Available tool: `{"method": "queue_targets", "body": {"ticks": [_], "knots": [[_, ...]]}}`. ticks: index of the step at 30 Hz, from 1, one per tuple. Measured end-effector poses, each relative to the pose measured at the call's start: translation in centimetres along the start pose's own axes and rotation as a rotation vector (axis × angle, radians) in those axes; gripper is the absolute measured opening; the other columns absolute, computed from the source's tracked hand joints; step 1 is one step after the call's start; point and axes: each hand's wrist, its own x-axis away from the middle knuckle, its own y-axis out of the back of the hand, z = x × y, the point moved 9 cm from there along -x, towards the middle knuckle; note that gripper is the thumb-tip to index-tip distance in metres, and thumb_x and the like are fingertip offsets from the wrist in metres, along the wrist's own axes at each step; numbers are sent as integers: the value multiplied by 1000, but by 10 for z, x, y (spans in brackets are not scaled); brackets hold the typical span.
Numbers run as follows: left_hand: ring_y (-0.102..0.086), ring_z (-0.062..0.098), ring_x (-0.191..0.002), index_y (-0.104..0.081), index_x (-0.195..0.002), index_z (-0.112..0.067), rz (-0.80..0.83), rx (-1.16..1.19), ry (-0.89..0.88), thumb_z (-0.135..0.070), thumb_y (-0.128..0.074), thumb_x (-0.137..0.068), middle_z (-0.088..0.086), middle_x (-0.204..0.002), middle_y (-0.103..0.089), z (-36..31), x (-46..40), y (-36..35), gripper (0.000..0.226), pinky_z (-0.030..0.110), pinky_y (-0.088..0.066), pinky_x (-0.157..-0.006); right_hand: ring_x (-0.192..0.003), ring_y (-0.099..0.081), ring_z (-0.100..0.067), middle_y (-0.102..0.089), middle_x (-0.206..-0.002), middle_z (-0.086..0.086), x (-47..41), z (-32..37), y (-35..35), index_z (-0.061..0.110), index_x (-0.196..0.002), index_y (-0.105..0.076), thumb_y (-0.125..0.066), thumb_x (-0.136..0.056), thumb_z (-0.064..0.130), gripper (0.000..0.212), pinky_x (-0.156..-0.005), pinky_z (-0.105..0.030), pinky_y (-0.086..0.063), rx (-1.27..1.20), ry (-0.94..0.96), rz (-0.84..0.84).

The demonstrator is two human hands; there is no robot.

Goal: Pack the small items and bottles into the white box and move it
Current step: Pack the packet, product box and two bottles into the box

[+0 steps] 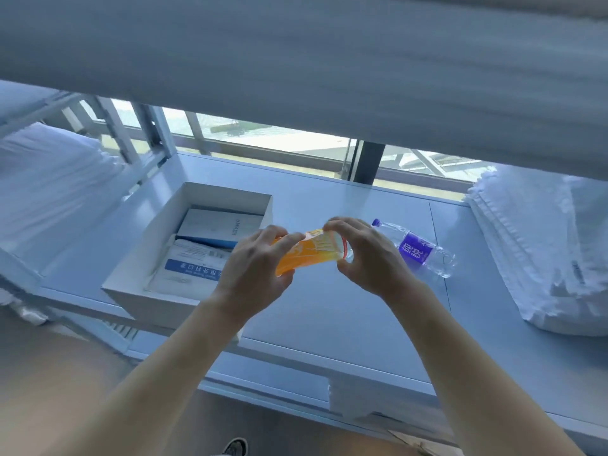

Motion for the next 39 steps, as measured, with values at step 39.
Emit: {"method": "queue_targets", "body": {"ticks": [39], "knots": [[-59,22,-111,-69,-121,-24,24,-94,246,-48,-44,-103,3,-131,-61,195,119,60,40,37,-43,-98,-127,-54,-19,-64,-133,6,-178,218,-184,25,-125,-66,-78,-83,4,49,-108,-39,-45,-39,640,326]]}}
